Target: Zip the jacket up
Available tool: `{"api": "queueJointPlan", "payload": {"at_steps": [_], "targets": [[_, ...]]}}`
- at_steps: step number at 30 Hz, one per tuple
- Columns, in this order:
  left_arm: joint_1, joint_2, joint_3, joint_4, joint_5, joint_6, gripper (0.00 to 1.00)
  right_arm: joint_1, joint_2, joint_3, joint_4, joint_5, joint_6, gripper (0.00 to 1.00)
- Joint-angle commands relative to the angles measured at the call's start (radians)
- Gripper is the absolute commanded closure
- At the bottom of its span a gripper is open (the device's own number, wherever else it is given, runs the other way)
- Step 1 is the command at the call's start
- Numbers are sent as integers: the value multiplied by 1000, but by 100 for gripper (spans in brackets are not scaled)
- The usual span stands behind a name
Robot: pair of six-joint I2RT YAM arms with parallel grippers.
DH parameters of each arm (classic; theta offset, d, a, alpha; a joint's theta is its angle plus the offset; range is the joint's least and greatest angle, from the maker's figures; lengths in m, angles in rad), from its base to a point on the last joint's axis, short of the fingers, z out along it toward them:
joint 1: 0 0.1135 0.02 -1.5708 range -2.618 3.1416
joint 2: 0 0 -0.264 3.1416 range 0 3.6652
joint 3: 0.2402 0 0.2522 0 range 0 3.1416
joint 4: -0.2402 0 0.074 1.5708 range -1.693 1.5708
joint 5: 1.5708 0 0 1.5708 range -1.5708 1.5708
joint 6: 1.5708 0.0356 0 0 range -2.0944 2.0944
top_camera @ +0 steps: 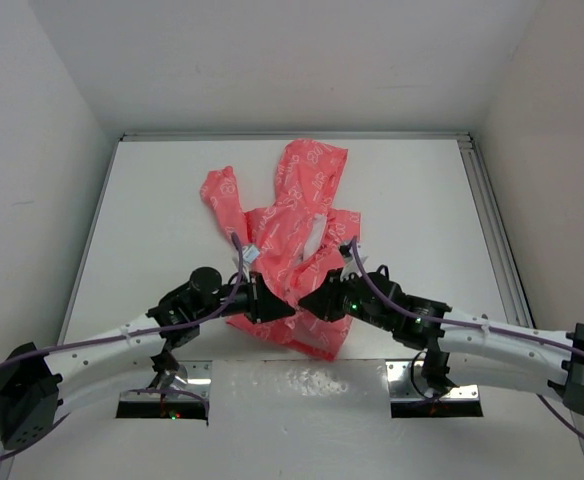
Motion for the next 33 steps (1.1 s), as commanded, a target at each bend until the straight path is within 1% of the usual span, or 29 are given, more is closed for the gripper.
{"api": "queueJointPlan", "payload": {"at_steps": [1,3,4,6,7,9,10,13,18,20,21,22,24,27,29,30,31,32,33], "targets": [[-20,-13,-35,48,119,14,100,-14,-27,6,-10,19,9,83],[-20,-5,-47,57,128,3,100,-14,-50,3,-26,-8,15,75],[-20,-1,-44,56,130,3,100,-16,-57,4,-33,-12,18,65],[-20,-1,-41,48,140,11,100,-14,-71,23,-74,-30,11,54],[-20,-4,-47,48,142,11,100,-16,-74,35,-101,-38,2,44],[-20,-4,-52,49,143,6,100,-14,-87,70,-171,-77,-11,37],[-20,-1,-49,49,142,5,100,-14,-93,81,-193,-90,-20,31],[-20,4,-35,26,148,15,100,-14,-116,115,-260,-139,-35,26],[-20,-4,-50,23,148,8,100,-13,-159,101,-322,-171,-14,26],[-20,-5,-42,3,147,19,100,-13,-180,77,-307,-202,-9,43],[-20,-8,-45,2,145,19,100,-13,-180,69,-288,-211,-2,64],[-20,-10,-52,12,142,11,100,-13,-177,57,-274,-232,6,79],[-20,-11,-56,29,142,-10,100,-14,-174,20,-216,-258,17,100],[-20,-11,-36,28,150,-8,100,-13,-147,1,-196,-262,12,100],[-20,-19,-42,25,144,-7,100,-13,-127,-17,-158,-291,21,100],[-20,-19,-50,29,142,-11,100,-13,-124,-26,-158,-291,29,98],[-20,-18,-52,31,139,-12,100,-13,-123,-48,-123,-320,37,93],[-20,-15,-50,33,140,-14,100,-11,-127,-58,-83,-329,52,81],[-20,-15,-50,31,140,-12,100,-13,-128,-66,-72,-332,55,75]]}}
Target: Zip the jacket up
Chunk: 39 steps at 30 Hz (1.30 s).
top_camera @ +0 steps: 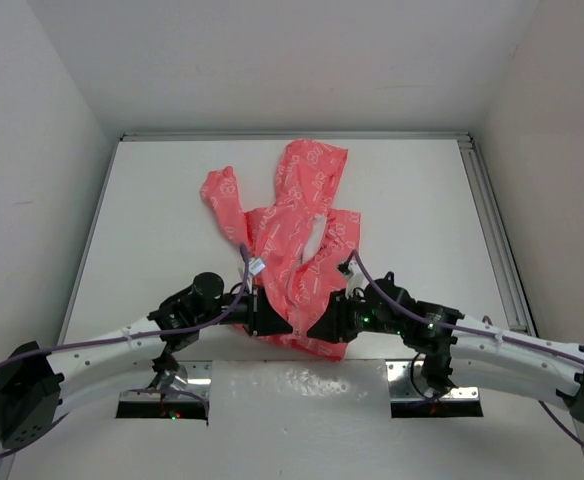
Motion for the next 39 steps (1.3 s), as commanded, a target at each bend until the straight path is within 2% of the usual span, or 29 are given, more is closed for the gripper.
{"api": "queueJointPlan", "payload": {"at_steps": [1,3,6,13,25,39], "targets": [[-7,-13,2,45,16,-2,100,1,-2,-23,122,-50,27,71],[-7,-20,-4,44,13,-2,100,1,13,-33,144,-69,39,62],[-7,-19,-1,45,13,-4,100,1,36,-69,210,-101,72,59],[-7,-14,4,51,15,-4,100,1,87,-86,274,-118,84,58],[-7,-29,4,47,24,10,100,1,127,-98,293,-105,96,56],[-7,-60,18,18,23,24,100,1,113,-106,308,-112,125,57]]}}
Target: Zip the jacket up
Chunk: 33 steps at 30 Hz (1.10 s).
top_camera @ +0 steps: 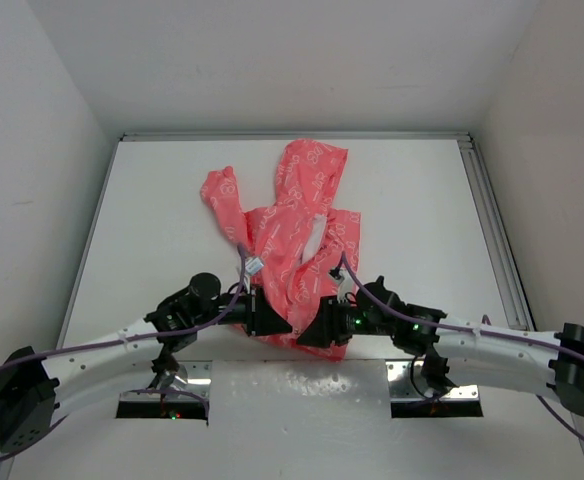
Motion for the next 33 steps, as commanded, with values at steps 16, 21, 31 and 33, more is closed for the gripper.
{"api": "queueJointPlan", "payload": {"at_steps": [16,21,31,33], "targets": [[-7,-57,8,7,-4,5,100,30,42,6,114,-68,23,56],[-7,-63,5,-1,-4,5,100,31,42,11,137,-65,17,57],[-7,-60,-13,22,3,-9,100,33,28,23,131,-51,8,62],[-7,-63,-12,25,8,-9,100,33,27,26,127,-43,3,62]]}}
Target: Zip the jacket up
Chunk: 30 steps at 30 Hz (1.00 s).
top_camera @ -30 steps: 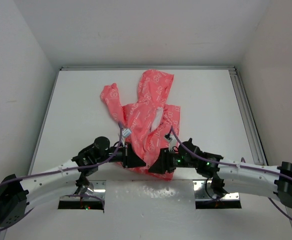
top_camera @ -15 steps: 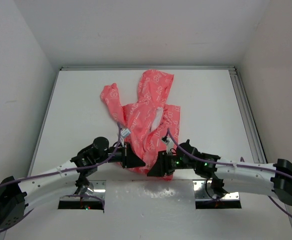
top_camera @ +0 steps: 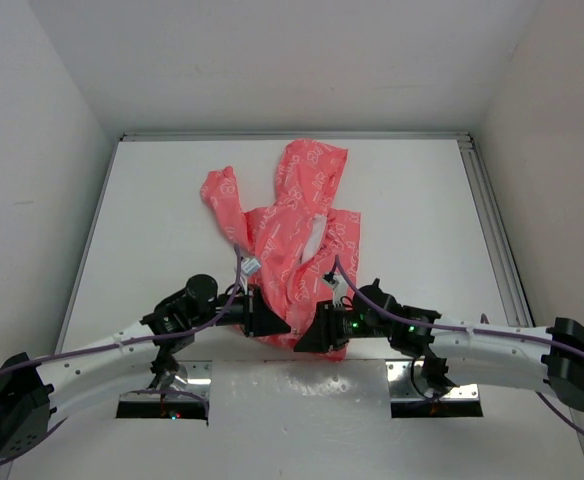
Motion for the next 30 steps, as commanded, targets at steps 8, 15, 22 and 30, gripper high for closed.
{"api": "queueJointPlan", "payload": {"at_steps": [8,15,22,30], "targets": [[-7,-18,-18,54,18,-16,100,5,-47,57,23,34,-30,63],[-7,-10,-18,60,21,-17,100,5,-39,66,8,31,-41,64],[-10,-1,-17,57,19,-16,100,5,-64,73,-26,44,-46,69],[-14,7,-12,52,11,-5,100,6,-67,92,-69,60,-59,72]]}}
